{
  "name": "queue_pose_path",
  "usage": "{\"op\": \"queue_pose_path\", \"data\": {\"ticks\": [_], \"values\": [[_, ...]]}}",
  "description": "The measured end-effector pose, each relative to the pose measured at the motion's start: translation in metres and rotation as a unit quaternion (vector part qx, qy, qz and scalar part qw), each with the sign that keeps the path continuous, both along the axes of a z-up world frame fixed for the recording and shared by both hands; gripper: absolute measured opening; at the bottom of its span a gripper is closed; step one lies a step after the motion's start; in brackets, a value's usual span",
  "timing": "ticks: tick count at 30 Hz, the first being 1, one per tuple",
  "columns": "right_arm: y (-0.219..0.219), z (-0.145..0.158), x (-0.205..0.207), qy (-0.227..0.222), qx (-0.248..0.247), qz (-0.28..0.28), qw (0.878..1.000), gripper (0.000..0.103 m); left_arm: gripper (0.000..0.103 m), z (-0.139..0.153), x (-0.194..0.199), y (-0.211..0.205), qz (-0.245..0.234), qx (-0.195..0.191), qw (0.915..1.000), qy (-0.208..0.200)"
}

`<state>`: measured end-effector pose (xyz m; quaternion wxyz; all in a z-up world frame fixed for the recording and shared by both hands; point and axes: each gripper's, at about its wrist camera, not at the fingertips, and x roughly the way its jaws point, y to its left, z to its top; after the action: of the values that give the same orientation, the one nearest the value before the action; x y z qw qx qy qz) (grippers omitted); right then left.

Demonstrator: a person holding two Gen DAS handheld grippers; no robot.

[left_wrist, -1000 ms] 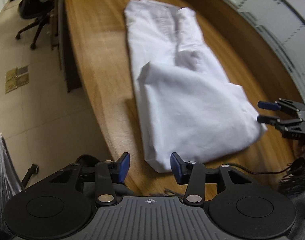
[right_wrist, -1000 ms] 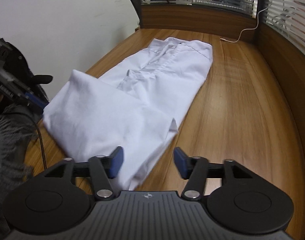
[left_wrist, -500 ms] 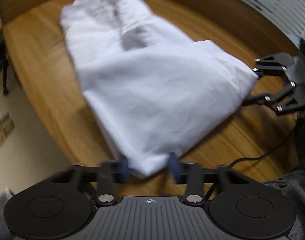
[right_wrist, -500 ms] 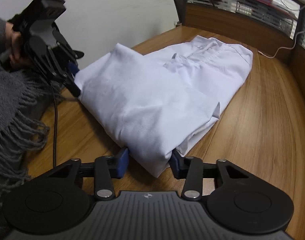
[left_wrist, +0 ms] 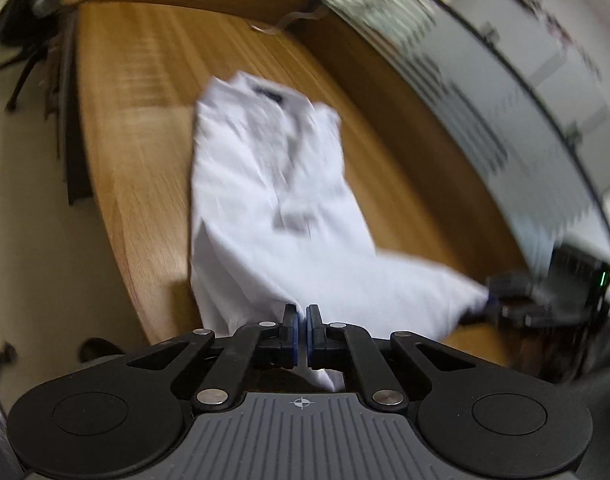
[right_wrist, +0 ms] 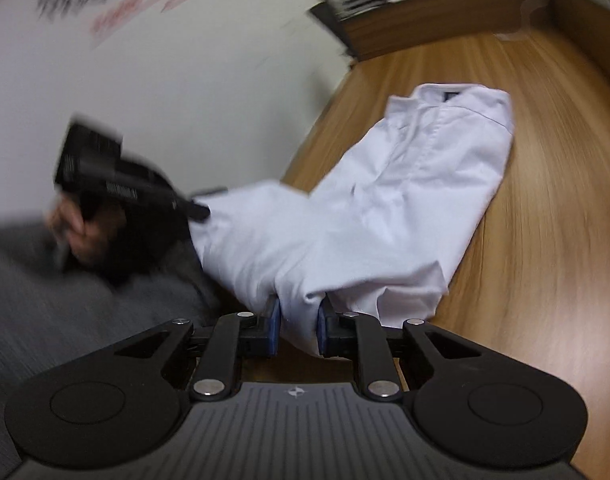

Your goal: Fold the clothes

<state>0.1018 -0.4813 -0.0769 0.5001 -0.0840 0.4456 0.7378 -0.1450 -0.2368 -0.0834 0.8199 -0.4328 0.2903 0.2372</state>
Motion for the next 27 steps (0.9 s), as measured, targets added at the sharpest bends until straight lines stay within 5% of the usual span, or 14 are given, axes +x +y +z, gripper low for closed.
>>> {"op": "queue_pose_path", "data": {"ticks": [8, 13, 21, 27], "values": [[0.032, 0.002, 0.055, 0.106, -0.012, -0.122, 0.987, 0.021, 0.006, -0.003, 0.023, 0.052, 0.079, 0.011, 0.9959, -0.042], [0.069, -0.016, 0.084, 0.133, -0.03, -0.191, 0.972, 0.023, 0.006, -0.017, 0.043, 0.082, 0.157, 0.018, 0.9868, -0.037], [0.128, -0.054, 0.096, 0.044, -0.078, -0.24, 0.967, 0.031, 0.014, -0.051, 0.082, 0.126, 0.199, 0.045, 0.9789, 0.015], [0.137, -0.042, 0.087, -0.069, -0.076, -0.246, 0.964, 0.037, 0.022, -0.026, 0.082, 0.116, 0.197, 0.123, 0.9721, 0.035]]}}
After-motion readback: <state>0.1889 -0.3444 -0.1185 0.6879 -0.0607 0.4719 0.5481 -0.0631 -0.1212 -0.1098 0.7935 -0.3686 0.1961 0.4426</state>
